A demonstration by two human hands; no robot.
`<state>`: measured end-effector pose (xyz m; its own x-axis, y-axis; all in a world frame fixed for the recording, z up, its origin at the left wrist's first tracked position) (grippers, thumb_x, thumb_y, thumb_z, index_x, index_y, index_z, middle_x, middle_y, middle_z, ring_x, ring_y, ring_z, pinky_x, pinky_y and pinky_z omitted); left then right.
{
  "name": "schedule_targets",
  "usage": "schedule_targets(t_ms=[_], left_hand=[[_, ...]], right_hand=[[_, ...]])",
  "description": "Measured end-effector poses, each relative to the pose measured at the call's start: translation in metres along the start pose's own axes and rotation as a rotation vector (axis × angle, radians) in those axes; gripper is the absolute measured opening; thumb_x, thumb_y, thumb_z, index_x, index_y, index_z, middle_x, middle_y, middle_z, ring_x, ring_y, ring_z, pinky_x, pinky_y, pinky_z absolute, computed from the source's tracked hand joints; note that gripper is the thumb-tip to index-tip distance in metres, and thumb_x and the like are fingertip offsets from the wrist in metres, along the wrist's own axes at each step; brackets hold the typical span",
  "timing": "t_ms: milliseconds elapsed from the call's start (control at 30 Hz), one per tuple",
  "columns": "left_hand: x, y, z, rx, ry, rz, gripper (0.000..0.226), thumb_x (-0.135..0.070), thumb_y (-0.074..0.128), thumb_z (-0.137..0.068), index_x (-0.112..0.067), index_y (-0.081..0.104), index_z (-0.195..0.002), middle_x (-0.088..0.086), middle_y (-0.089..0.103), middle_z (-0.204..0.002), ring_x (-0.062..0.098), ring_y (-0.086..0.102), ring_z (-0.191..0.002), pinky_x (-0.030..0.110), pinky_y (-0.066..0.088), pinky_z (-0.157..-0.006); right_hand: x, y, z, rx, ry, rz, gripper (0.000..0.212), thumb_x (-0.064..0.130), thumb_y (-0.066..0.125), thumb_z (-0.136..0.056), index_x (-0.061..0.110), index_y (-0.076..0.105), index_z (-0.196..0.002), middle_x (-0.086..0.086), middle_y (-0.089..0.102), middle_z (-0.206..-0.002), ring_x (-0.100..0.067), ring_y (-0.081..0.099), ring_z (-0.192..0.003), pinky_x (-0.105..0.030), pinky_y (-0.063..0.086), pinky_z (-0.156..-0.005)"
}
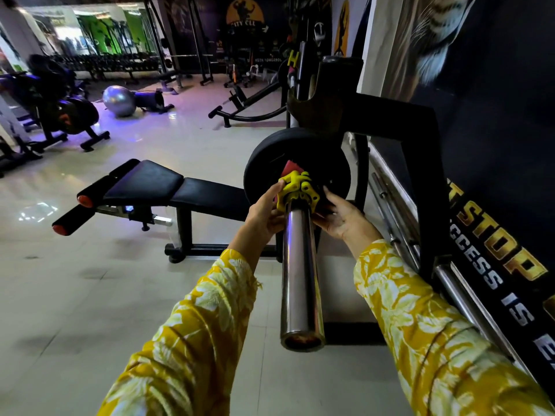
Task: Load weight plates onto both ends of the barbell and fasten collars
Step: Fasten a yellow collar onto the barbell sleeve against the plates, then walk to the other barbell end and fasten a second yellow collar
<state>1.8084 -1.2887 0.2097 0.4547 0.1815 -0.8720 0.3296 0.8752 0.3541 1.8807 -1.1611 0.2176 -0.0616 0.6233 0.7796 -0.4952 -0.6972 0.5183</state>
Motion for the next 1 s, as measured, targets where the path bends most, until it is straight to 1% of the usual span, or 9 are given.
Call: schedule_targets(t_ms=[100, 167, 233, 300, 400, 467, 600, 733, 1000], left_hand=[[-0.008, -0.014, 0.016, -0.106, 0.116, -0.058, 0.052, -0.044, 0.069, -0.079, 0.003, 0.064, -0.102, 0.007, 0.059, -0.067, 0.013, 0.053, -0.049, 0.02, 0.049, -0.045], [-0.013, -0.03, 0.034, -0.216, 0.272, -0.174, 0.037, -0.038, 0.064, -0.085, -0.002, 0.067, -0.096, 0.01, 0.068, -0.081, 0.016, 0.065, -0.069, 0.022, 0.052, -0.057], [-0.014, -0.051, 0.056, -0.374, 0.44, -0.443, 0.038, -0.036, 0.058, -0.09, -0.006, 0.066, -0.11, 0.011, 0.069, -0.105, 0.022, 0.063, -0.098, 0.026, 0.047, -0.078], [-0.003, -0.073, 0.076, -0.504, 0.499, -0.691, 0.043, -0.034, 0.056, -0.092, -0.009, 0.057, -0.126, 0.01, 0.063, -0.121, 0.023, 0.058, -0.111, 0.027, 0.042, -0.09], [0.028, -0.107, 0.096, -0.54, 0.512, -0.886, 0.047, -0.03, 0.054, -0.093, -0.01, 0.047, -0.135, 0.012, 0.055, -0.132, 0.024, 0.049, -0.123, 0.03, 0.036, -0.099], [0.045, -0.135, 0.107, -0.544, 0.51, -0.999, 0.05, -0.029, 0.052, -0.094, -0.01, 0.04, -0.139, 0.01, 0.042, -0.145, 0.023, 0.035, -0.135, 0.031, 0.027, -0.109], [0.063, -0.201, 0.136, -0.576, 0.508, -1.219, 0.056, -0.033, 0.048, -0.096, -0.007, 0.031, -0.143, 0.009, 0.031, -0.151, 0.019, 0.02, -0.142, 0.027, 0.01, -0.114], [0.074, -0.291, 0.171, -0.648, 0.414, -1.267, 0.06, -0.036, 0.048, -0.095, -0.007, 0.028, -0.144, 0.01, 0.029, -0.151, 0.021, 0.019, -0.143, 0.031, 0.009, -0.115], [0.044, -0.499, 0.247, -0.832, 0.311, -1.207, 0.06, -0.037, 0.047, -0.095, -0.008, 0.028, -0.144, 0.009, 0.029, -0.152, 0.019, 0.019, -0.143, 0.028, 0.009, -0.116]], right_hand=[[-0.002, -0.002, 0.01, 0.033, -0.033, 0.164, 0.043, 0.041, 0.047, -0.092, 0.005, 0.056, -0.113, -0.01, 0.061, -0.105, -0.023, 0.058, -0.095, -0.04, 0.048, -0.08], [-0.002, -0.021, 0.019, -0.07, -0.16, 0.36, 0.049, 0.043, 0.04, -0.095, 0.006, 0.052, -0.125, -0.009, 0.058, -0.122, -0.023, 0.053, -0.114, -0.037, 0.039, -0.092], [-0.002, -0.049, 0.034, -0.228, -0.398, 0.608, 0.043, 0.037, 0.041, -0.097, 0.006, 0.054, -0.125, -0.011, 0.056, -0.128, -0.025, 0.049, -0.122, -0.027, 0.035, -0.093], [-0.026, -0.061, 0.047, -0.245, -0.532, 0.883, 0.042, 0.032, 0.041, -0.097, 0.008, 0.05, -0.13, -0.01, 0.049, -0.138, -0.023, 0.043, -0.129, -0.025, 0.031, -0.102], [-0.097, -0.061, 0.053, -0.136, -0.452, 1.037, 0.064, 0.054, 0.033, -0.086, 0.016, 0.043, -0.137, -0.007, 0.043, -0.143, -0.022, 0.039, -0.132, -0.035, 0.029, -0.112], [-0.143, -0.046, 0.054, -0.055, -0.415, 1.066, 0.078, 0.061, 0.025, -0.077, 0.016, 0.038, -0.139, -0.004, 0.037, -0.147, -0.02, 0.033, -0.135, -0.035, 0.024, -0.114], [-0.215, 0.009, 0.062, 0.068, -0.422, 1.288, 0.054, 0.039, 0.043, -0.094, 0.011, 0.034, -0.14, -0.006, 0.03, -0.151, -0.017, 0.022, -0.14, -0.03, 0.009, -0.114], [-0.278, 0.101, 0.078, 0.225, -0.503, 1.43, 0.066, 0.045, 0.025, -0.085, 0.011, 0.033, -0.141, -0.005, 0.03, -0.151, -0.017, 0.02, -0.141, -0.033, 0.007, -0.115], [-0.427, 0.298, 0.101, 0.52, -0.56, 1.535, 0.058, 0.042, 0.027, -0.093, 0.013, 0.03, -0.143, -0.004, 0.028, -0.152, -0.015, 0.018, -0.142, -0.032, 0.007, -0.115]])
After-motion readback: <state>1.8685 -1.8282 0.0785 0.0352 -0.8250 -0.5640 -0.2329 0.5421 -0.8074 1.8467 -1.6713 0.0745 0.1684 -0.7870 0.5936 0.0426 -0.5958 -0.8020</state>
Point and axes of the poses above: each hand's wrist, its own z-axis away from the middle knuckle, its own y-axis out of the palm, x = y × z, the point moved 9 cm from there along -z, towards the middle knuckle
